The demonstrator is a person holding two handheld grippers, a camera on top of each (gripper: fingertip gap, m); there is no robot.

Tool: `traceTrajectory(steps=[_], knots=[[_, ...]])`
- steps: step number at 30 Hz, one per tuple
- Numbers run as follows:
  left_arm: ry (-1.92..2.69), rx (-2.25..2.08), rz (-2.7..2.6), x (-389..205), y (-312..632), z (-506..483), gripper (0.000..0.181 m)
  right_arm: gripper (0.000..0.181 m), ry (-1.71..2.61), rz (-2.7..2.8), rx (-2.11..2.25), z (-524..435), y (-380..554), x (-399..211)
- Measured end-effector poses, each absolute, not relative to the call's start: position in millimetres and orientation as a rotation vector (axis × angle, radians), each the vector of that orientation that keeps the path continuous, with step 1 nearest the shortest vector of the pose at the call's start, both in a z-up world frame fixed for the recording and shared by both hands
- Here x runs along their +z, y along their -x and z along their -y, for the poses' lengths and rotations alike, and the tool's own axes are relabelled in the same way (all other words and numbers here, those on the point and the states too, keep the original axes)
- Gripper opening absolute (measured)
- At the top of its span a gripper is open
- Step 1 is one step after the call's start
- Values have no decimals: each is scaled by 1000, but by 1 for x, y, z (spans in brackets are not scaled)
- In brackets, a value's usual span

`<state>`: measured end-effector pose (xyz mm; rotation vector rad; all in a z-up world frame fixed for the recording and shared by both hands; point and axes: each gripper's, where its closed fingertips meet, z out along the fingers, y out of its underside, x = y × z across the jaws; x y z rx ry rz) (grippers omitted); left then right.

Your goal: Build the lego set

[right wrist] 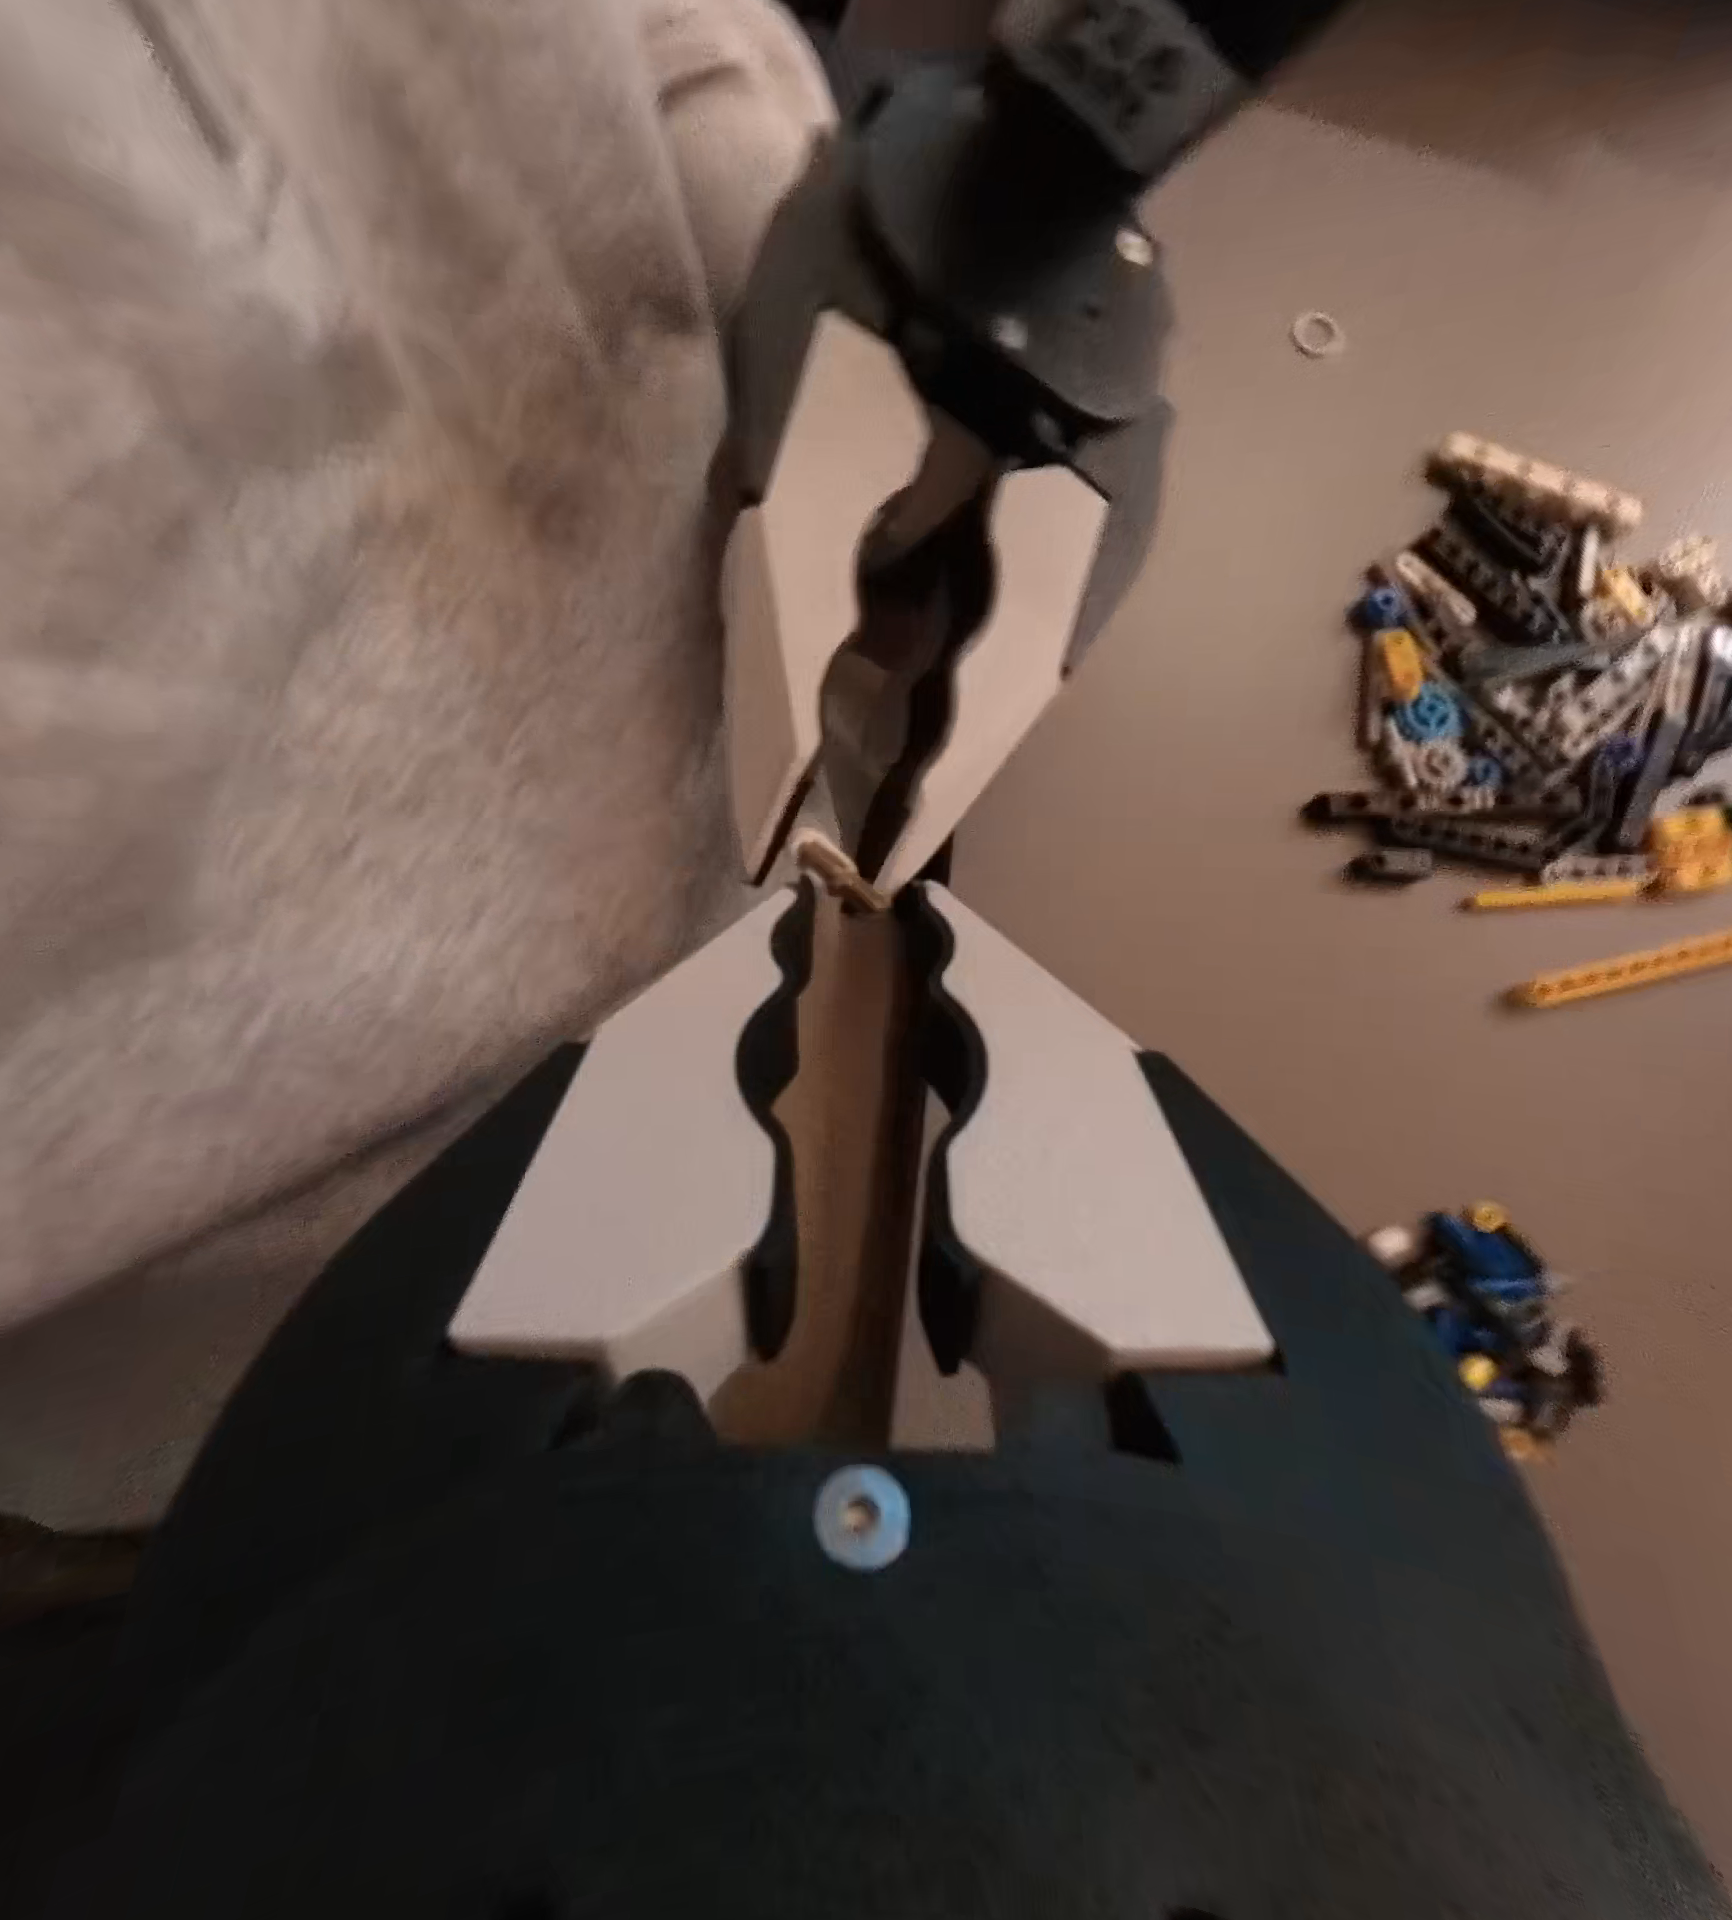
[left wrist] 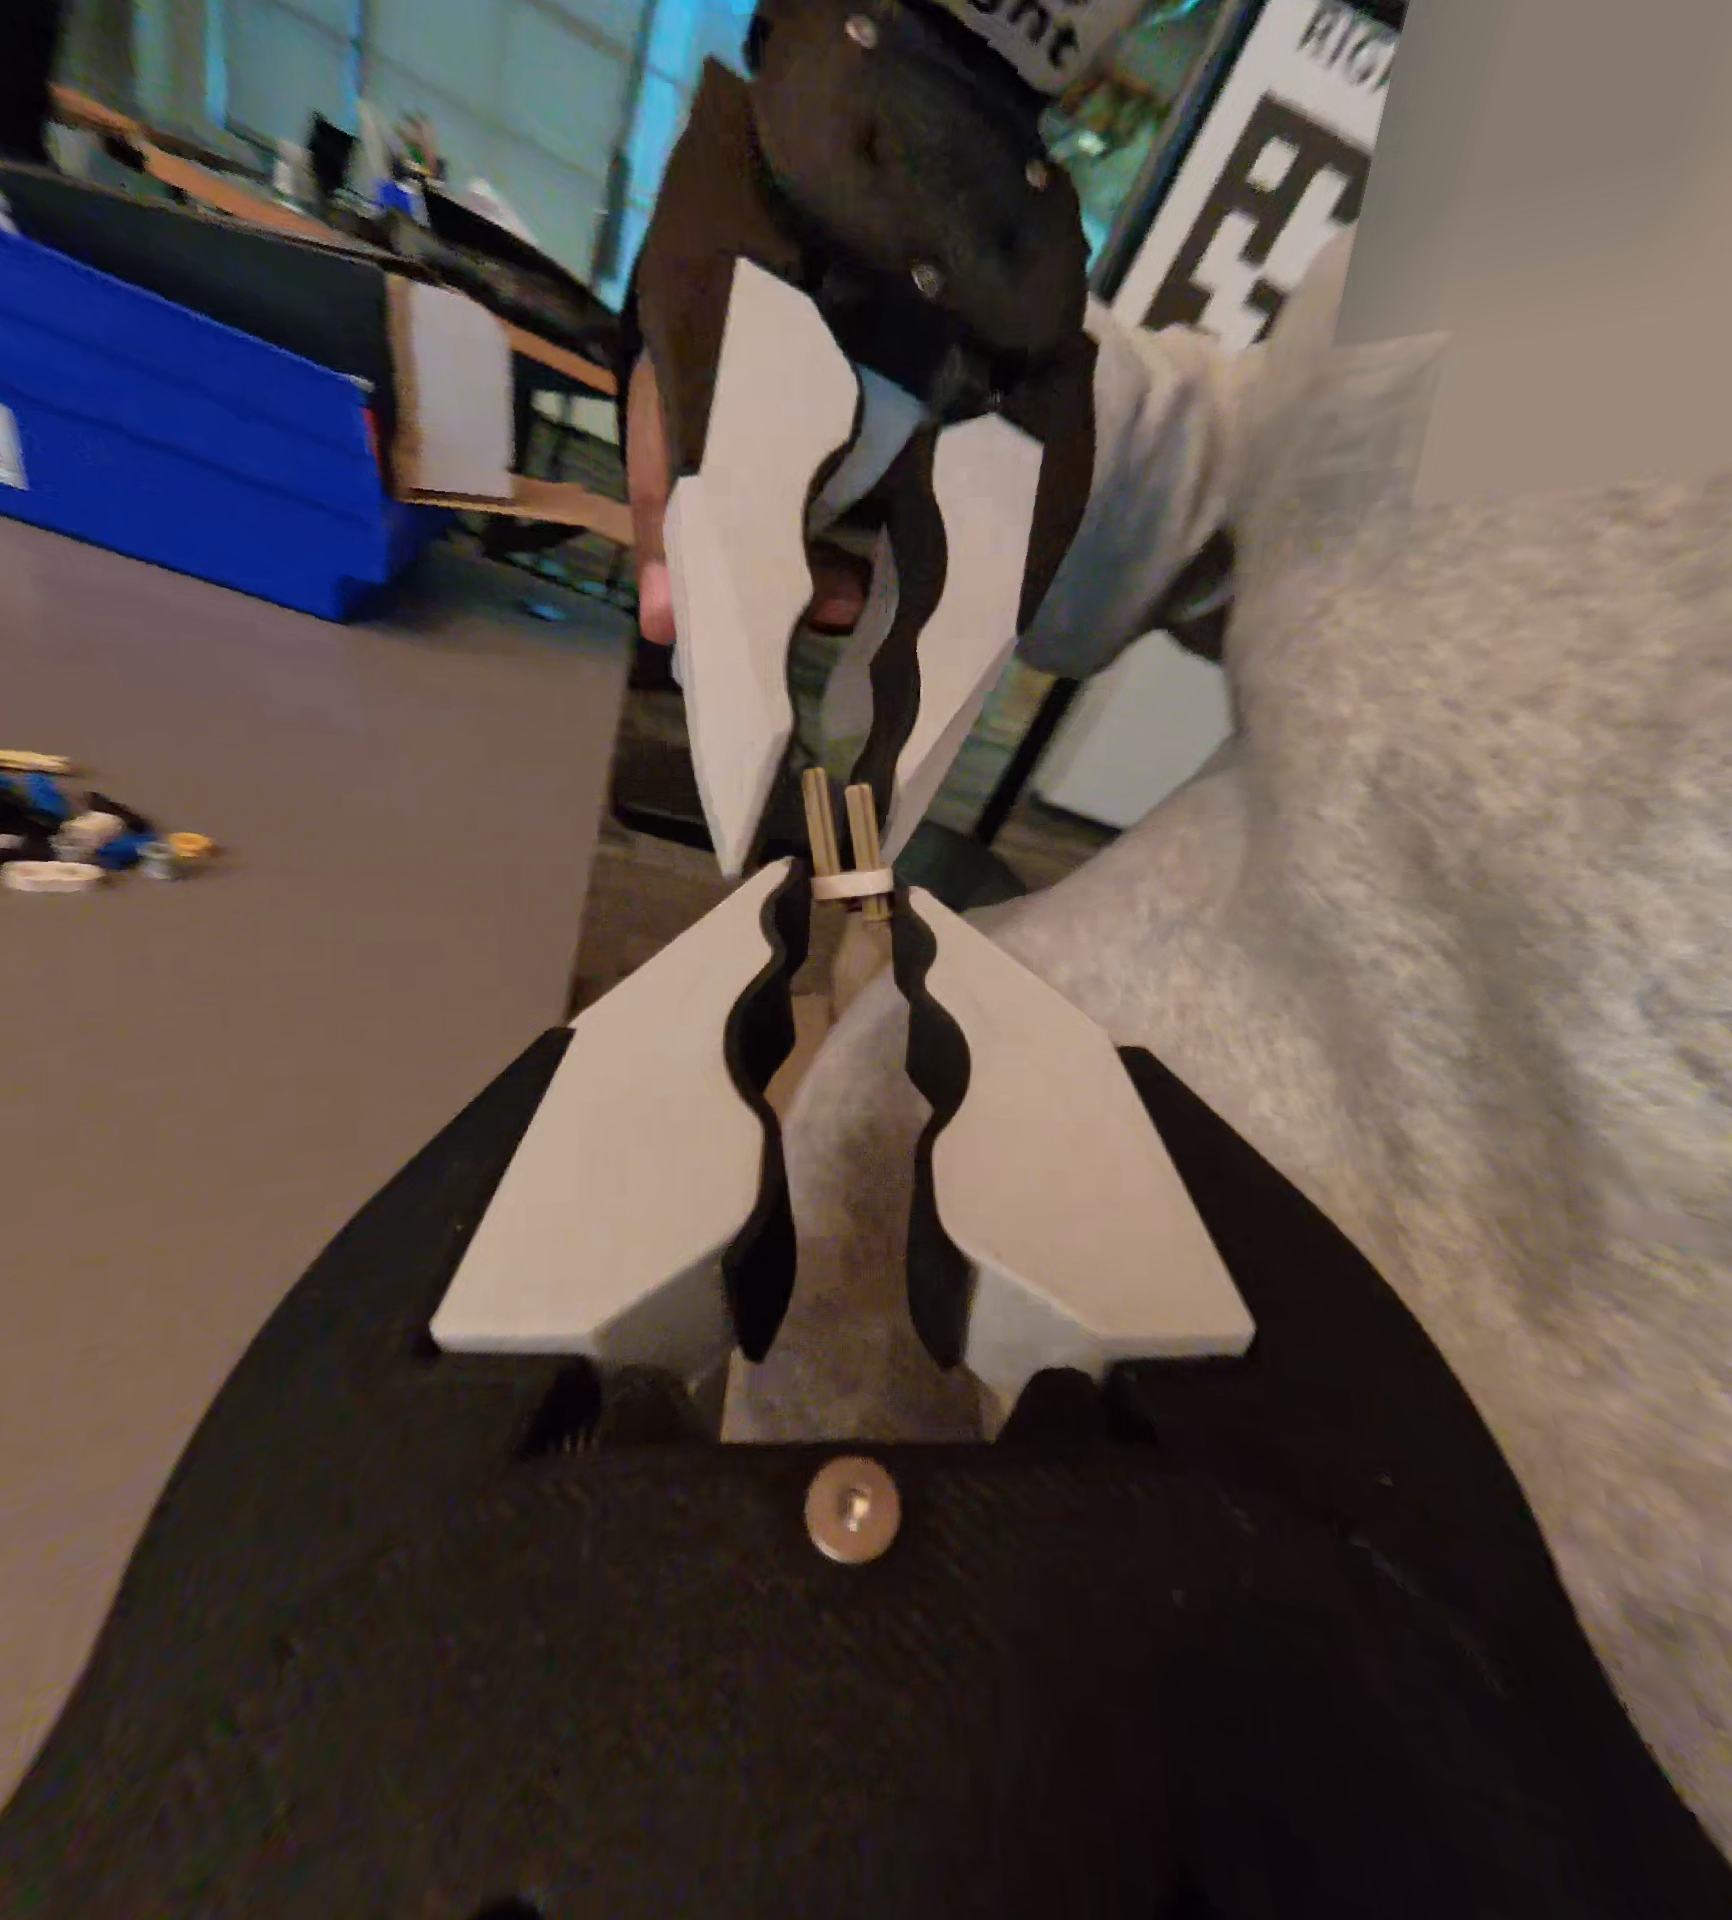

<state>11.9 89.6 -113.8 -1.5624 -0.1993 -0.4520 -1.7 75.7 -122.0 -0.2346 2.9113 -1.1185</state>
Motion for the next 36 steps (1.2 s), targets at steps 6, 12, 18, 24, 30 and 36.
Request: traceTrajectory(steps=[6,12,18,24,30,36], knots=[[1427,-729,219,-96,-19,-78,13,16,613,-2960,-1098,-66,-4,-111],[1241,-948,229,-74,-18,-62,14,17,844,-2894,-1297,-48,-6,-88],[1189,-1045,194,-67,-25,-56,13,18,758,-2753,-1352,-45,-14,-81],[1282,-1138,139,-78,-47,-63,13,15,695,-2530,-1227,-50,-36,-83],[1325,-1158,91,-83,-58,-64,13,9,732,-2413,-1095,-53,-52,-89],[1264,-1160,110,-76,-50,-61,13,14,687,-2397,-1089,-50,-52,-87]])
